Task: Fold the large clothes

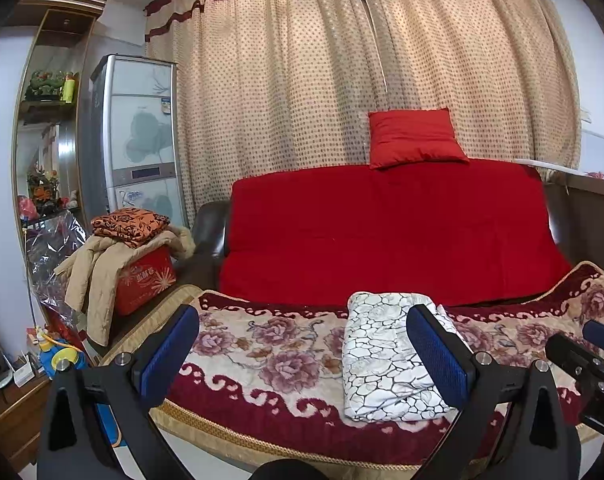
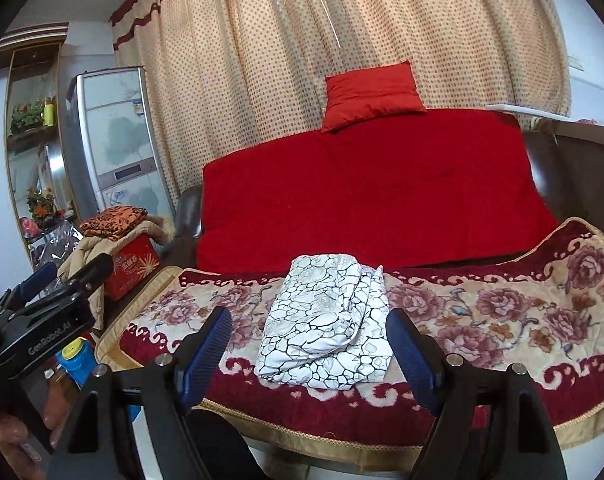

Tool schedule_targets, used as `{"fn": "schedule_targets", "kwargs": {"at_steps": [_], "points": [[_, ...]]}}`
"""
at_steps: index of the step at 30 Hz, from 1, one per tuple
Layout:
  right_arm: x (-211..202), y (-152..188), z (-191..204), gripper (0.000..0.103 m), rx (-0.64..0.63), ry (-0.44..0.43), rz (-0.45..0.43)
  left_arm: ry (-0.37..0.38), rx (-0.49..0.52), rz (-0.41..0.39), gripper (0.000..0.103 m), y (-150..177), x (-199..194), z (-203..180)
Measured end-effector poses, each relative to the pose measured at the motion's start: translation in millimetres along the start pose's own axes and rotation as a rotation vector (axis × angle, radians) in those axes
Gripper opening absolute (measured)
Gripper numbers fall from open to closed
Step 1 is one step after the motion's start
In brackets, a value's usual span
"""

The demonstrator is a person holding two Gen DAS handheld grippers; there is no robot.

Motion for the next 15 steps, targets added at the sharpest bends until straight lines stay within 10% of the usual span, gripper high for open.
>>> {"fn": "schedule_targets", "kwargs": {"at_steps": [15], "points": [[0, 4, -1, 0.082, -0.010, 0.058, 0.034, 0.004, 0.023, -0.005, 0.103, -7, -11, 1]]}}
Point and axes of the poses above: each gripper's, at about its wrist camera, not at the fingertips, and x roughly the way its jaws point, z to its left, y to its underside, the point moved 2 cm from there along x, roughly the way its jaws point, and after that the axes turned 14 degrees about -z, right-handed, at the moved point
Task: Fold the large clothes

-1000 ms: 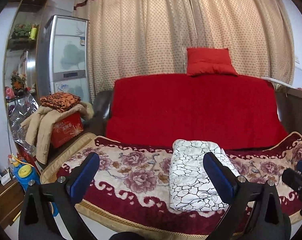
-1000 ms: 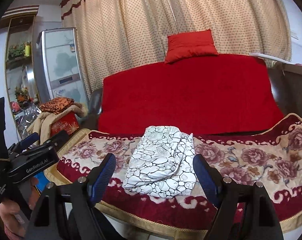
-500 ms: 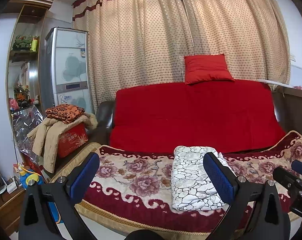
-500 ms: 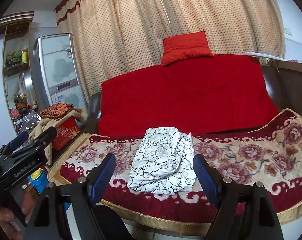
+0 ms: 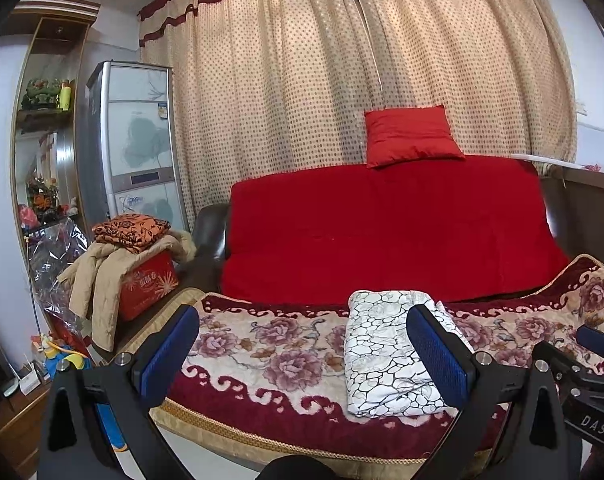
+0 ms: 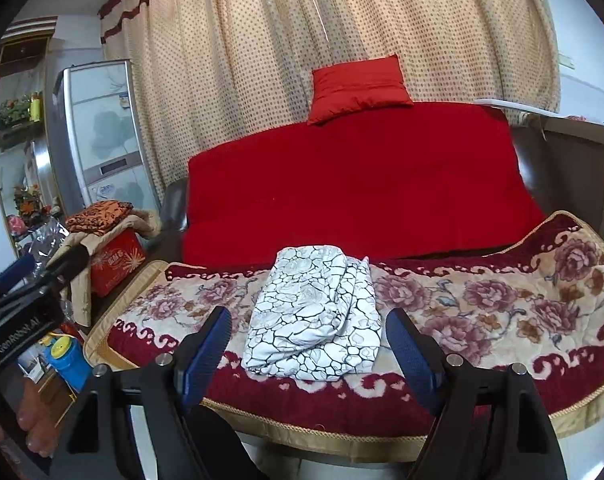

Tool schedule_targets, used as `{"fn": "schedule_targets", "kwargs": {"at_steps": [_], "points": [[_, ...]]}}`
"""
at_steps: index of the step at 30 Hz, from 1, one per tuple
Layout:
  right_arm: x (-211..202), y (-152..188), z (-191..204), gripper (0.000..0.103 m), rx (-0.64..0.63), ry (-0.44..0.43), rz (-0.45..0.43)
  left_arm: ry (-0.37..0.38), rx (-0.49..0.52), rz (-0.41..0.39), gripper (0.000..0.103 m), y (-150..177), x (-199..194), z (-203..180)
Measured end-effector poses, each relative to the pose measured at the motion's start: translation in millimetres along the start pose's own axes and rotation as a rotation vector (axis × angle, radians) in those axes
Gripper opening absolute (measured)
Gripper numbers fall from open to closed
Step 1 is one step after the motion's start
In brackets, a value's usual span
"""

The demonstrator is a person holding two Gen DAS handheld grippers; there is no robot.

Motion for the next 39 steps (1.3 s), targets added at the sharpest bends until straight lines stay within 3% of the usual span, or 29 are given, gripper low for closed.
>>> {"fn": "schedule_targets", "kwargs": {"at_steps": [39], "points": [[0, -11, 14, 0.082, -0.063, 0.047, -0.029, 0.017, -0.008, -0.014, 0.103, -5, -3, 7]]}}
Point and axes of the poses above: each gripper's, at about its wrist camera, not at the fingertips, and x roughly the way its jaws point, z to its left, y to its underside, the point moved 2 cm from there along x, roughly the way its jaws point, and after that the axes turned 14 degrees about -z, right-handed, at the moved point
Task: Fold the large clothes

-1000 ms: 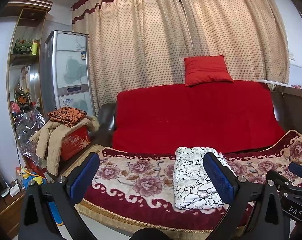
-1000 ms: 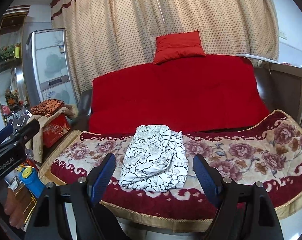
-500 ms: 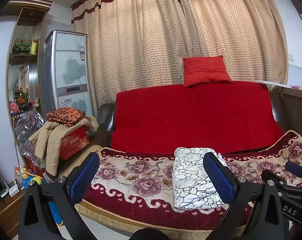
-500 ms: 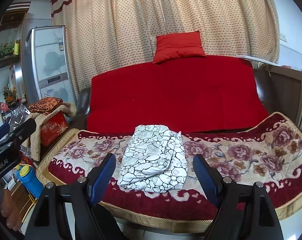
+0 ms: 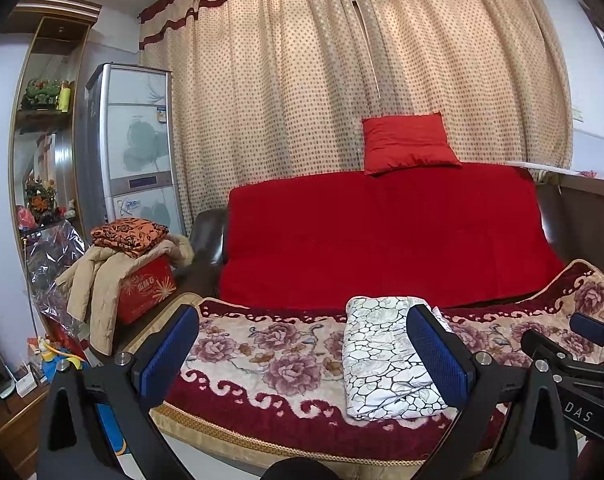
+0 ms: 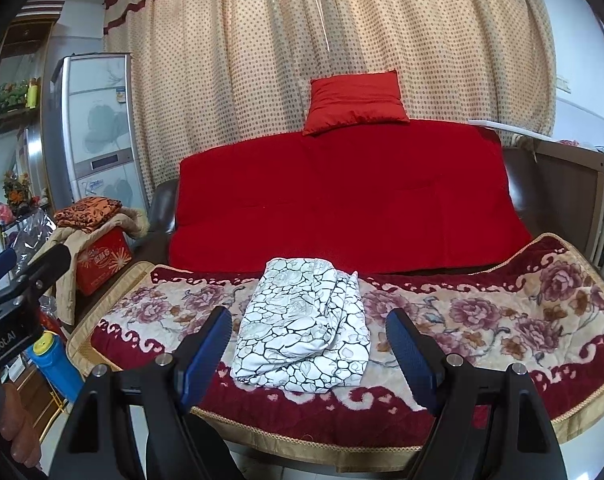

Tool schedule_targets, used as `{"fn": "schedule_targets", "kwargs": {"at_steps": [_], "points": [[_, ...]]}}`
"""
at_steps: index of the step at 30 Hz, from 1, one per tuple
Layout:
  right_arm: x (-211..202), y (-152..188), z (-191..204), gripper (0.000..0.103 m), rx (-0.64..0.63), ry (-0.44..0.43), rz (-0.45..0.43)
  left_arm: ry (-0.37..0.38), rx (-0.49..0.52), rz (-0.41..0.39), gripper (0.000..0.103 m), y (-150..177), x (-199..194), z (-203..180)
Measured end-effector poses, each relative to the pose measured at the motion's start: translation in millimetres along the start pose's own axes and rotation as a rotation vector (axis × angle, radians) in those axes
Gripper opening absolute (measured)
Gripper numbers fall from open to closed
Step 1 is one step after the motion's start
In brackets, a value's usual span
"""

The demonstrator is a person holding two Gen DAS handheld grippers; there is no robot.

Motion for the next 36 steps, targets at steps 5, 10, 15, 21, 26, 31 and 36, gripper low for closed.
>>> {"fn": "schedule_targets", "kwargs": {"at_steps": [5, 10, 15, 21, 26, 31, 36], "points": [[4, 1, 1, 0.082, 0.001, -0.004, 0.008, 0.003, 0.005, 0.006, 0.103, 2, 3, 0], [4, 1, 2, 0.082, 0.002, 0.003, 0.006, 0.014, 0.005, 0.007, 0.103, 3, 4, 0], [7, 2, 2, 0.082, 0.003, 0.016, 0.005, 0.025, 0.012, 0.009, 0.103, 6, 7, -1], [17, 7, 5, 0.082, 0.003, 0.019, 0.023, 0.029, 0.005, 0.028, 0.103, 11, 16, 1], [27, 7, 11, 0.082, -0.012, 0.016, 0.031, 0.035, -0.002, 0.046, 0.103, 16, 26, 0], [37, 5, 10, 0.082, -0.013, 0.022, 0.030, 0.048, 0.003, 0.046, 0.103, 21, 34, -6], [53, 8, 7, 0.082, -0.012, 0.026, 0.042, 0.057, 0.003, 0.052, 0.103, 25, 46, -13]]}}
Point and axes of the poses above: each gripper's, at about its wrist camera, not at the fingertips, and x roughly the way its jaws point, z to its left, y to its underside, the point moved 2 cm from there along x, roughly the way its jaws point, and after that the axes turned 14 degrees about -z, right-handed, at the moved point
